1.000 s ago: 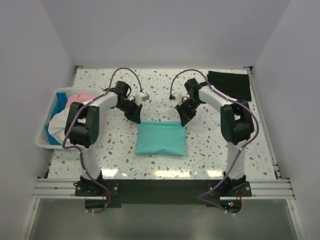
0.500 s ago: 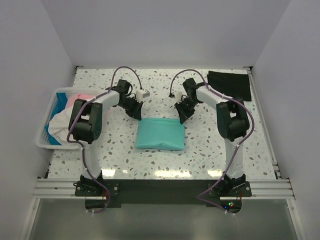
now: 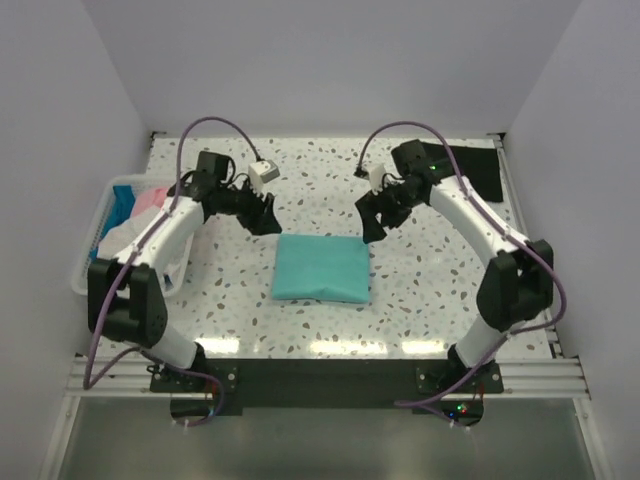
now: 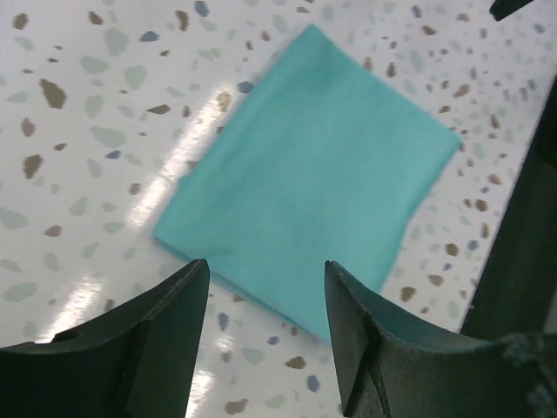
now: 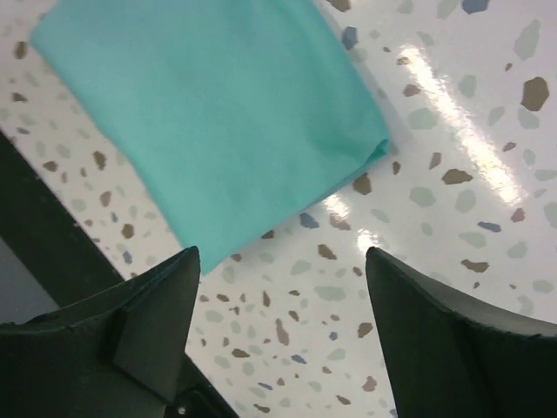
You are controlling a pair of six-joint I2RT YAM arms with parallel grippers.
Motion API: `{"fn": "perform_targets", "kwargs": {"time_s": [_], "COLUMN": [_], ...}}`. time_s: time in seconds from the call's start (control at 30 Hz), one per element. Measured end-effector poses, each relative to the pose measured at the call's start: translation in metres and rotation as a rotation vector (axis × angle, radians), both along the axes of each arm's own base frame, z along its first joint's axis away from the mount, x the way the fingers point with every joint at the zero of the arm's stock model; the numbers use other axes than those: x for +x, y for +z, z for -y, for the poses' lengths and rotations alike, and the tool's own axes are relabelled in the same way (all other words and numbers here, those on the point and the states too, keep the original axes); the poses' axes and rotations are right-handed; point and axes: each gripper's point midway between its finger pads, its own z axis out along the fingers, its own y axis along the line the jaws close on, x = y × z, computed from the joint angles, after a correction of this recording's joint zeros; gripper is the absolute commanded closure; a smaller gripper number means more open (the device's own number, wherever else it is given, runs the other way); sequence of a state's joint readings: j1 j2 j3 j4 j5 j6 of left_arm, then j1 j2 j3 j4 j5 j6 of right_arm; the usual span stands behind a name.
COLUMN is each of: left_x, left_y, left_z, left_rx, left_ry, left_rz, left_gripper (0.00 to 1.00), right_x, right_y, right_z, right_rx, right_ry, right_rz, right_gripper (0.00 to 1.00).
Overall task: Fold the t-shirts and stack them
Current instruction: Fold the tshirt
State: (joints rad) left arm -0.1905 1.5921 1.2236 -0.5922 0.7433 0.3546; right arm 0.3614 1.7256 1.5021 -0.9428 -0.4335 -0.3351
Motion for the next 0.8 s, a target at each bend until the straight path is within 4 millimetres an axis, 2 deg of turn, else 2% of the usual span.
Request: {"fn": "perform_targets", "kwargs": {"time_s": [0.07,0.13,0.17,0.33,0.4,0.53,0.67,0.8], "left_x": [-0.022,-0.041,-0.052,-0.106,-0.113,-0.107,-0.106,-0.113], "left_y": [0.017,0.019,0.015,-0.028,-0.039,-0.049,-0.054,-0.084], "left_z": [0.007,0.019,0.025,0.062,0.068,0.074,0.078,0.074], "left_rx": [-0.075,-0.142,-0.167,-0.218,-0.228,-0.25,-0.259,-0.209], "left_ry": [-0.005,-0.009,-0.012,-0.024,-0.001,0.05,0.064,0.092], "left_rz": [-0.01,-0.053,-0.094,-0.379,-0.457,-0.526,-0.55,-0.631], "left_gripper": [0.39,0.38,0.38,0.38,0.39,0.4,0.41,0.43], "right_x": [-0.018,-0.037,-0.047,-0.102,-0.112,-0.107,-0.106,-0.119], "right_y": [0.02,0.025,0.021,-0.023,-0.033,-0.04,-0.049,-0.081], "right_z": [-0.004,-0.014,-0.02,-0.059,-0.073,-0.09,-0.097,-0.092], "right_rx": [0.067,0.129,0.154,0.209,0.227,0.281,0.306,0.26], "right_ry": [-0.005,-0.017,-0.018,-0.01,-0.016,-0.05,-0.077,-0.111], "right_rz": [0.008,-0.029,-0.055,-0.284,-0.362,-0.426,-0.471,-0.57], "right_gripper": [0.16,0.12,0.08,0.07,0.08,0.11,0.15,0.14]}}
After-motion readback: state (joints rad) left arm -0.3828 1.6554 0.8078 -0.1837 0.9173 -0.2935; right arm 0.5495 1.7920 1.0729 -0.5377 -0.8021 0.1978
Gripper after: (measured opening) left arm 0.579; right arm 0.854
